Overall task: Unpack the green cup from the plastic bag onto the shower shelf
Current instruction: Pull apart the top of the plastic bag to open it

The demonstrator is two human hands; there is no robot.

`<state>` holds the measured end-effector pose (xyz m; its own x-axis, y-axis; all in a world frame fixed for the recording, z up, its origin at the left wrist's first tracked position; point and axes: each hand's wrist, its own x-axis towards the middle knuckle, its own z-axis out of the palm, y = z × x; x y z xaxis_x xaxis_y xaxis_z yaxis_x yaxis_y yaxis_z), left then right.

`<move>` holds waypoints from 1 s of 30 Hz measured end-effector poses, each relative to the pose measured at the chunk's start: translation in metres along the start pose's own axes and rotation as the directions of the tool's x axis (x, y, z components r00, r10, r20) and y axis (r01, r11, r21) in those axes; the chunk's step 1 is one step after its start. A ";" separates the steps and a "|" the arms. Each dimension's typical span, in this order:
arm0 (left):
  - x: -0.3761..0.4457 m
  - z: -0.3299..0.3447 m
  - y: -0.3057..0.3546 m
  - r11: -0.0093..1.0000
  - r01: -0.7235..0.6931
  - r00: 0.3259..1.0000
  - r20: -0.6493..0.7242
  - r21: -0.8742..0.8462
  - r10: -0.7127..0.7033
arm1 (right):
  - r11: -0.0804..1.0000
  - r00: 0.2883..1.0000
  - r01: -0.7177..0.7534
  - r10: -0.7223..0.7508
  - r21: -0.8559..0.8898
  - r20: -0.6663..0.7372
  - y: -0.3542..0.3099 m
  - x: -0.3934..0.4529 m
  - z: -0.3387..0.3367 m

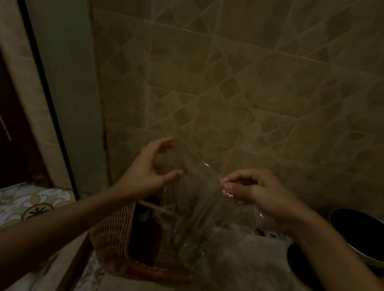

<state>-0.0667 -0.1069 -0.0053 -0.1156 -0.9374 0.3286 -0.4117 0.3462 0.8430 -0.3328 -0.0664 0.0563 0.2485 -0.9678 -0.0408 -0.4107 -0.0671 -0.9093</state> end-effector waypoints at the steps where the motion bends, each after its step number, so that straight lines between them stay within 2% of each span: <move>1: 0.008 -0.004 -0.003 0.994 0.087 0.995 0.059 -0.065 -0.083 | 1.000 1.000 0.011 -0.012 0.015 0.009 0.000 0.000 -0.005; 3: 0.018 -0.007 -0.010 0.946 0.230 0.966 0.174 -0.229 -0.193 | 0.999 0.999 0.032 -0.033 0.030 0.036 0.001 0.001 -0.013; 5: 0.022 -0.007 -0.018 0.888 0.264 0.953 0.244 -0.376 -0.179 | 0.999 0.997 0.040 -0.042 0.032 0.070 0.003 0.004 -0.020; 9: 0.016 -0.007 -0.031 0.881 0.141 0.985 0.149 -0.452 -0.081 | 0.999 0.993 0.025 -0.030 0.047 0.110 0.010 0.011 -0.032; 18: 0.012 -0.015 -0.026 0.866 0.050 0.996 0.084 -0.498 -0.009 | 0.995 0.981 -0.066 0.078 -0.074 0.177 0.009 0.041 -0.064; 23: 0.018 -0.024 0.009 0.871 -0.023 0.999 0.014 -0.491 0.034 | 1.000 0.999 -0.003 0.004 -0.024 0.038 0.013 0.047 -0.056; 26: 0.015 -0.030 0.032 0.879 -0.066 0.997 -0.007 -0.472 0.072 | 0.989 0.988 0.090 -0.103 -0.115 -0.112 0.009 0.050 -0.040; 28: 0.014 -0.032 0.043 0.889 -0.079 0.997 -0.018 -0.451 0.080 | 0.951 0.946 0.169 -0.230 -0.257 -0.229 0.001 0.052 -0.023; 30: 0.013 -0.032 0.048 0.898 -0.079 0.997 -0.028 -0.432 0.074 | 0.867 0.856 0.287 -0.423 -0.407 -0.296 -0.010 0.049 -0.002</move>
<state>-0.0590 -0.1007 0.0534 -0.1204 -0.9078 0.4019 0.0297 0.4013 0.9155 -0.3178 -0.1139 0.0643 0.1268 -0.8723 0.4723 -0.6419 -0.4351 -0.6314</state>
